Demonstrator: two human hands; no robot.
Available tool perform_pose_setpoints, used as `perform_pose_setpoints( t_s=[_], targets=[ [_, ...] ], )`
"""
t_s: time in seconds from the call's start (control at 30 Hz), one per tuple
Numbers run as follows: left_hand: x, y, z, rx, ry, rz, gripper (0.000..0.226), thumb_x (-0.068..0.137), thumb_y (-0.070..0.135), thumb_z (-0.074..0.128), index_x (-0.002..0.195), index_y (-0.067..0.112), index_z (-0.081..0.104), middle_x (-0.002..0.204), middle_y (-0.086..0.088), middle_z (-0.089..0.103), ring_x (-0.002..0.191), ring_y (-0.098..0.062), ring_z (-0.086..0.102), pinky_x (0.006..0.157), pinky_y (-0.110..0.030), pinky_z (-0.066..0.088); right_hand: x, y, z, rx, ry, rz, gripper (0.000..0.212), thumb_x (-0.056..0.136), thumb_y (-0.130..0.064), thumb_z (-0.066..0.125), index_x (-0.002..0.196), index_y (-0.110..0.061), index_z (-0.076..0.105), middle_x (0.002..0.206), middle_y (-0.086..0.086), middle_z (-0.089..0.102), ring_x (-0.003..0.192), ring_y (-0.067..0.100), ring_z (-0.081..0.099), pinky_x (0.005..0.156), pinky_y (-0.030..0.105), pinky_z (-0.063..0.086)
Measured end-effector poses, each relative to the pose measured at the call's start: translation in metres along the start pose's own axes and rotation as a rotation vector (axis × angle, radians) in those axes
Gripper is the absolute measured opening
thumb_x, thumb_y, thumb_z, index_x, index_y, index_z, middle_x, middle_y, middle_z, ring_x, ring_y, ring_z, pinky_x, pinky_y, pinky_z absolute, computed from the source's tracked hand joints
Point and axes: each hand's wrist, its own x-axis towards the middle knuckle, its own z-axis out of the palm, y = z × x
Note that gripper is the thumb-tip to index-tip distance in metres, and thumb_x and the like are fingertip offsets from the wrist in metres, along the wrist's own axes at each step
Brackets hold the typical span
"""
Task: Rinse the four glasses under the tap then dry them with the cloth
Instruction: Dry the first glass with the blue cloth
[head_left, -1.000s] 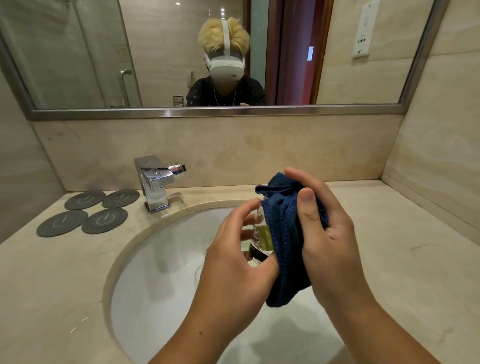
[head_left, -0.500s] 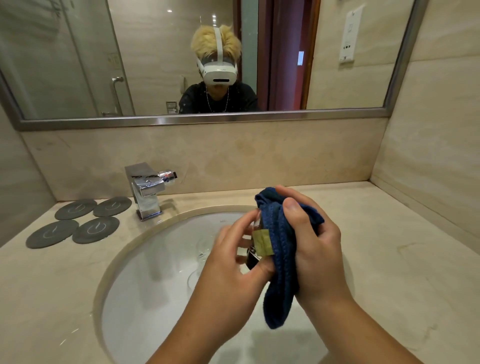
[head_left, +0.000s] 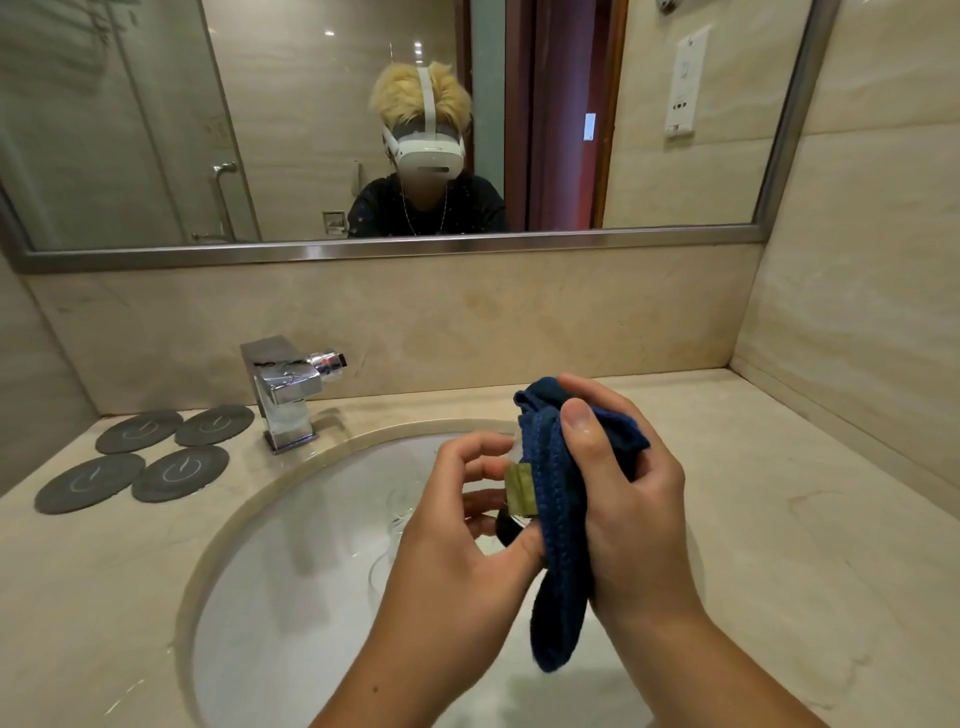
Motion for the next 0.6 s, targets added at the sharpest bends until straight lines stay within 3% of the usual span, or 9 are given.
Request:
perform_pose_setpoints(
  t_s=[0.1,0.2,0.23,0.33,0.4,0.5,0.6],
  targets=[
    [0.004,-0.002,-0.009,-0.186,-0.091,-0.128,0.042,0.089,0.026,0.084,0.120,0.045,0.063,0.122,0.006,0.073,0.101,-0.019,0.076,0.083,-0.035,0.061,0.001,0.002,-0.002,0.012,-0.036,0.014,0.022,0.087,-0.043,0.075,0.107,-0.035,0.080,0.109,-0.001,0.081,0.100,0.021,0.077,0.087,0.042,0.060],
    [0.006,-0.004,-0.014,-0.218,-0.165,-0.194,0.049,0.086,0.050,0.080,0.131,0.043,0.062,0.128,0.002,0.073,0.106,-0.024,0.076,0.098,-0.053,0.057,0.002,0.003,-0.002,0.011,-0.055,0.044,0.030,0.082,-0.052,0.075,0.109,-0.038,0.079,0.109,-0.001,0.080,0.100,0.024,0.077,0.090,0.047,0.061],
    [0.005,-0.005,-0.012,-0.182,-0.145,-0.173,0.049,0.085,0.053,0.079,0.131,0.045,0.062,0.128,0.005,0.072,0.108,-0.020,0.075,0.099,-0.053,0.057,0.002,0.004,-0.002,0.013,-0.036,0.048,0.026,0.085,-0.049,0.076,0.107,-0.036,0.079,0.108,-0.001,0.081,0.100,0.024,0.077,0.091,0.048,0.061],
    [0.001,-0.004,-0.001,0.061,0.007,-0.013,0.042,0.095,0.034,0.074,0.126,0.057,0.058,0.123,0.020,0.058,0.108,0.000,0.064,0.090,-0.026,0.059,0.002,0.004,-0.002,0.017,0.061,0.050,0.012,0.092,-0.037,0.076,0.102,-0.031,0.081,0.102,-0.001,0.081,0.095,0.020,0.077,0.088,0.048,0.061],
    [-0.004,0.002,0.004,0.149,0.062,0.049,0.043,0.096,0.028,0.072,0.125,0.054,0.055,0.120,0.022,0.054,0.108,0.005,0.061,0.084,-0.014,0.054,0.002,0.003,-0.002,-0.009,0.090,0.041,0.016,0.090,-0.040,0.074,0.101,-0.031,0.080,0.103,-0.002,0.081,0.097,0.020,0.077,0.091,0.052,0.062],
    [-0.009,0.006,0.008,0.206,0.042,0.097,0.050,0.090,0.036,0.078,0.129,0.052,0.051,0.123,0.025,0.057,0.112,0.002,0.063,0.086,-0.011,0.050,0.002,0.000,-0.002,0.011,0.089,0.054,0.020,0.089,-0.043,0.071,0.104,-0.033,0.080,0.106,0.000,0.080,0.102,0.027,0.077,0.093,0.062,0.060],
    [-0.008,0.008,0.006,0.137,0.065,0.078,0.054,0.083,0.039,0.084,0.125,0.052,0.053,0.120,0.023,0.061,0.108,-0.004,0.067,0.085,-0.016,0.053,0.002,-0.004,-0.002,0.008,0.059,0.033,0.024,0.091,-0.044,0.068,0.108,-0.031,0.079,0.109,0.001,0.080,0.105,0.026,0.076,0.097,0.060,0.060]
  ],
)
